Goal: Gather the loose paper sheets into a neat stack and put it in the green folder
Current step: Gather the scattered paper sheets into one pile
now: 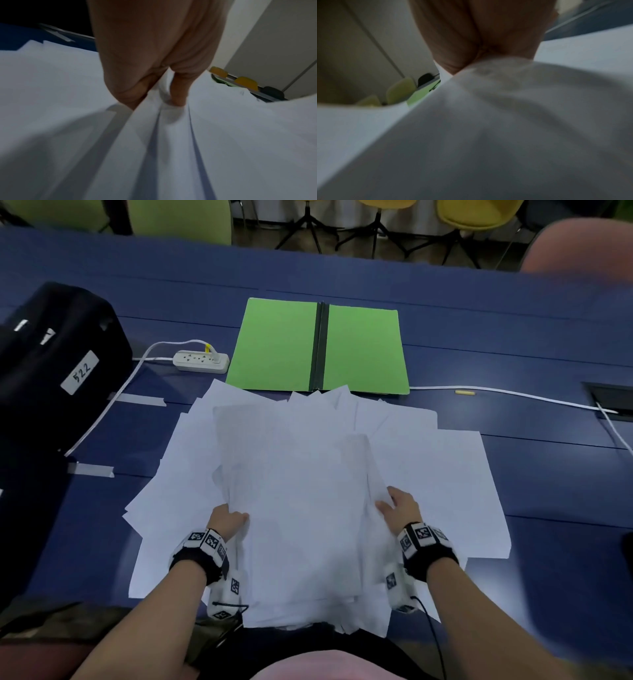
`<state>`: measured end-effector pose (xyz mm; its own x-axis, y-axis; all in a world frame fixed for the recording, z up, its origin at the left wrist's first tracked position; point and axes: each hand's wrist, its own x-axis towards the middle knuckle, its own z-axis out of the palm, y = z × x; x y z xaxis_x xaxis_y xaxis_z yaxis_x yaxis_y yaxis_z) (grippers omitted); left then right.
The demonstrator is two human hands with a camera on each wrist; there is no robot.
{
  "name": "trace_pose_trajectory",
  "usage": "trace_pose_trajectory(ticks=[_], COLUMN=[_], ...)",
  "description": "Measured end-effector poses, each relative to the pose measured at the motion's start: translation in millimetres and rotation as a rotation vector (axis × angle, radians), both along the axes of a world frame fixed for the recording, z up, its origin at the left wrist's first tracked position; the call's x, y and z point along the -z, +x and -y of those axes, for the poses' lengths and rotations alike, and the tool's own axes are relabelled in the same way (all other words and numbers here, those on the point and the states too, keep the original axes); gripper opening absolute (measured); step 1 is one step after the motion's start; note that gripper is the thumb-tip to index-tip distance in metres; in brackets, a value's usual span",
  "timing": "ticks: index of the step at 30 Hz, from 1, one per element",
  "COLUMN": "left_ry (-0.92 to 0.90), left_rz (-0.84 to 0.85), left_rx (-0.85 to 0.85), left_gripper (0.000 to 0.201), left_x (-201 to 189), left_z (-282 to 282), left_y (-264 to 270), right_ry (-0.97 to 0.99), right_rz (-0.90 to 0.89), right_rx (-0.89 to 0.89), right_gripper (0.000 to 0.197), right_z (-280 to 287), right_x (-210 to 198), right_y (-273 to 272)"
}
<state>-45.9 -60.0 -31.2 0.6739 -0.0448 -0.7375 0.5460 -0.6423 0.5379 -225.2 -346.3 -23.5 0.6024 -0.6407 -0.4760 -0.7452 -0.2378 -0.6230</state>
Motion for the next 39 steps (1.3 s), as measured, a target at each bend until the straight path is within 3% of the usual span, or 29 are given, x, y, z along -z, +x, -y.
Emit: trace_pose_trajectory(ticks=[2,3,6,9,12,15,18,20,24,27,30,31,33,35,37,39], left_ry=[-0.042,-0.053,-0.06,0.026,0.109,0.15,0.154,0.146,0.138,0.14,0.139,0.139,0.142,0.149,0.154,0.147], left_rz=[-0.016,-0.012,-0.004,0.042,0.065,0.094,0.102,0.106,0.084,0.072,0.067,0.072,0.069,0.051,0.053,0.06], left_rx=[-0.028,-0.06,-0.084,-0.066,-0.034,-0.002,0.003,0.006,0.023,0.017,0.023,0.035,0.042,0.05,0.051,0.05], left_gripper=[0.073,0.077,0.056,0.056,0.048,0.037,0.035,0.034,0.027,0.027,0.017,0.008,0.011,0.008,0.023,0.011], left_x=[5,6,4,2,0,1,2,2,-1,-4,-4,-4,-6,-10,-11,-10], left_z=[-2,-2,1,6,12,16,15,14,14,15,14,14,14,15,16,15], left_y=[-5,-8,-15,-16,-15,-16,-16,-15,-15,-15,-15,-15,-14,-14,-13,-13], right_ry=[0.003,0.0,-0.061,-0.043,0.15,0.195,0.251,0.179,0.117,0.232,0.425,0.482,0.492,0.329,0.118,0.111], right_rz=[0.031,0.018,-0.143,-0.368,-0.261,-0.184,-0.077,-0.101,-0.129,-0.092,-0.124,-0.121,-0.076,-0.027,0.004,0.006], right_rx=[0.106,0.177,0.498,0.792,0.925,1.005,0.957,0.781,0.545,0.583,0.461,0.453,0.489,0.601,0.719,0.791], right_gripper=[0.022,0.027,0.052,0.082,0.08,0.086,0.085,0.072,0.019,0.025,0.016,0.019,0.034,0.047,0.034,0.02], right_z=[-2,1,20,40,59,74,74,68,50,48,43,41,40,47,56,64], right_x=[0,1,5,3,14,21,15,13,15,28,36,36,34,27,11,3], right_y=[9,9,-12,-49,-77,-88,-79,-66,-48,-53,-61,-63,-65,-66,-66,-67])
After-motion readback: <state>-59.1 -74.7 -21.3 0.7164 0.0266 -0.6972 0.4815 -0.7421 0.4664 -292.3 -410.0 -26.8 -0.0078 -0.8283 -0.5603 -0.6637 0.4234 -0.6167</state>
